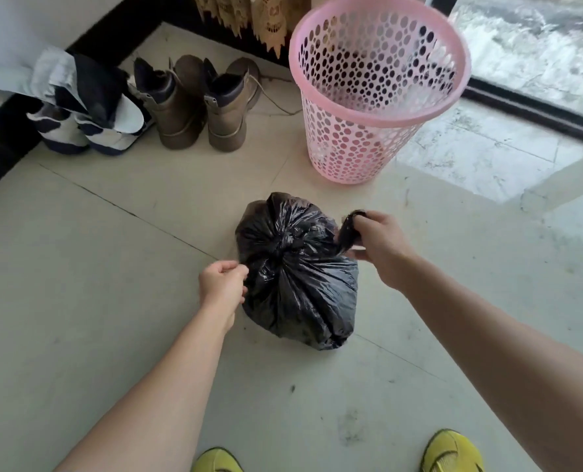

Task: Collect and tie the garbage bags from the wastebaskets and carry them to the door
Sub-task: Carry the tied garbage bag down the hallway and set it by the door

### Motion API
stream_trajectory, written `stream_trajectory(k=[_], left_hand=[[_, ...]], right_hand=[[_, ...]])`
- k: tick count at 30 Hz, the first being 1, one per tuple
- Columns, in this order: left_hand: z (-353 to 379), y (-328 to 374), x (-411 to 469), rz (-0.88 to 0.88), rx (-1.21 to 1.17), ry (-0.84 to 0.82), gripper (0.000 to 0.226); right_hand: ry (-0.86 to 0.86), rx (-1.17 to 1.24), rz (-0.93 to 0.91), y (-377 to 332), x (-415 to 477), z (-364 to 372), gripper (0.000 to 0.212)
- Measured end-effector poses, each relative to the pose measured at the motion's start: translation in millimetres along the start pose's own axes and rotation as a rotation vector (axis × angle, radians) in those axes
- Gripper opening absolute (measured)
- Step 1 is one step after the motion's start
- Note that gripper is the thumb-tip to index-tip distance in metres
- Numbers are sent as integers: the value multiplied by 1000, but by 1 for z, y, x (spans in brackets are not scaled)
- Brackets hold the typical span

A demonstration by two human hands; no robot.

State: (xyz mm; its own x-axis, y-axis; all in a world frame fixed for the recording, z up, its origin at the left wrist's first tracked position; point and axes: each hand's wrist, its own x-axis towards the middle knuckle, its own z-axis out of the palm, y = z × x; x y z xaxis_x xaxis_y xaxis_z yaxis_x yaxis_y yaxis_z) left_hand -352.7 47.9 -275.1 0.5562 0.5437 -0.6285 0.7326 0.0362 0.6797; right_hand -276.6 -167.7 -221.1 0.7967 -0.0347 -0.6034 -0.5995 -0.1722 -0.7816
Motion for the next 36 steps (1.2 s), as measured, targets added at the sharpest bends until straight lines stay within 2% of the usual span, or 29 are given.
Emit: stream_trajectory(k=[4,8,12,15,21,27,31,36], left_hand=[[-29,-18,-62,-164,144,-95,9],[-72,0,-126,-239,270,-142,10],[-109,59,-192,-203,367,-160,13],[-128,115,-243,-153,405,-189,11],[-140,232,-355,-40,490,-284,12],[-118,305,-461,175,760,-530,14],[-93,328,-533,413,1087,-707,11],[-58,333,-628,749,1410,-898,12]], right_hand=[[-119,-263,100,10,-56,-4,21],[-201,-478,67,-26,-122,-17,20],[-192,-708,-41,-85,-180,-35,29],[-143,-879,-44,-135,-227,-59,28],[-85,-994,-8,-218,-339,-141,29],[123,-942,142,-241,-460,-232,33],[342,-847,265,-224,-557,-277,37],[551,-645,464,-191,-684,-327,29]])
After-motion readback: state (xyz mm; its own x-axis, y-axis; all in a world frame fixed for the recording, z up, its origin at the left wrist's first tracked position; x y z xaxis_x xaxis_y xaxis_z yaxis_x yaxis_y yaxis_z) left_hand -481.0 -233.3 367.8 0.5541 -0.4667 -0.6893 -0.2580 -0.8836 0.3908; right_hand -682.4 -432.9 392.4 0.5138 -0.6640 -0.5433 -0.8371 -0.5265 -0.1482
